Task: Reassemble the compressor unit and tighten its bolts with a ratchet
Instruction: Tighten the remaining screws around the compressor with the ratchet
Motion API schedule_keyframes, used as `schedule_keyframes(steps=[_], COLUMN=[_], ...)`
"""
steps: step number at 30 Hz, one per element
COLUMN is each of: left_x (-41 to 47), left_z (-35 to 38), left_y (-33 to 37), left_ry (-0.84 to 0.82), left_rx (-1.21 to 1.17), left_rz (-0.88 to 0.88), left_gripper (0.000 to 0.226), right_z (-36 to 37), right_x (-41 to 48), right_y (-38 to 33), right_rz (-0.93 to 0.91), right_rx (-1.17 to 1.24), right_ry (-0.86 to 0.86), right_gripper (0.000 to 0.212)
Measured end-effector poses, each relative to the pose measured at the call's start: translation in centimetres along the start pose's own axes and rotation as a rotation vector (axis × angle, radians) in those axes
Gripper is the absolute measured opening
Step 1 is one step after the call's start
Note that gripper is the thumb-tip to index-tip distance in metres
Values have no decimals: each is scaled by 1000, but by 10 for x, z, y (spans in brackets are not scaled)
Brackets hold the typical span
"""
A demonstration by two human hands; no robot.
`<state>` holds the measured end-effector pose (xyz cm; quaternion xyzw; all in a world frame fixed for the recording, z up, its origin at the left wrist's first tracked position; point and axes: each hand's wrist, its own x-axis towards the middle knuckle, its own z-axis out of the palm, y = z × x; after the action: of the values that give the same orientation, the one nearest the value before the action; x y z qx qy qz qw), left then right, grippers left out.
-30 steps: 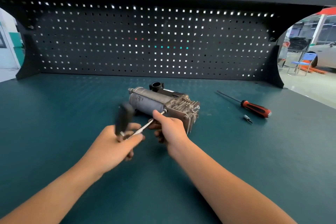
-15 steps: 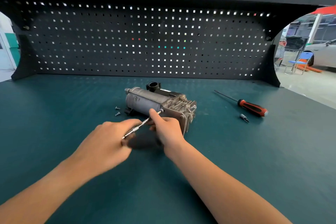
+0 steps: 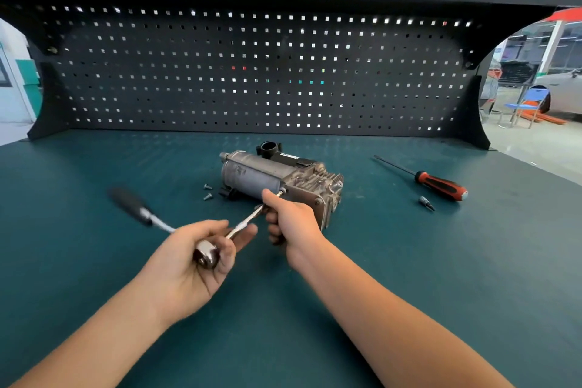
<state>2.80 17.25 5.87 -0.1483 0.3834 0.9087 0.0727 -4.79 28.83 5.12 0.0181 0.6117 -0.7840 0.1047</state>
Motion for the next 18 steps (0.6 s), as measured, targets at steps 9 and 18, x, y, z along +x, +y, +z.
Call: schedule_keyframes(steps=[9,18], left_x=[-2,-5], left_z=[0,-2], left_y=[9,11], left_ry=[116,179], left_rx=[1242,2068], left_rz=[531,1006], left_gripper=[31,35], right_z=[-3,-2], right_x=[3,1], right_y=[1,4], right_rz=[49,-51], right_rx=[-3,-31], right_ry=[-153,43], right_gripper=[38,35])
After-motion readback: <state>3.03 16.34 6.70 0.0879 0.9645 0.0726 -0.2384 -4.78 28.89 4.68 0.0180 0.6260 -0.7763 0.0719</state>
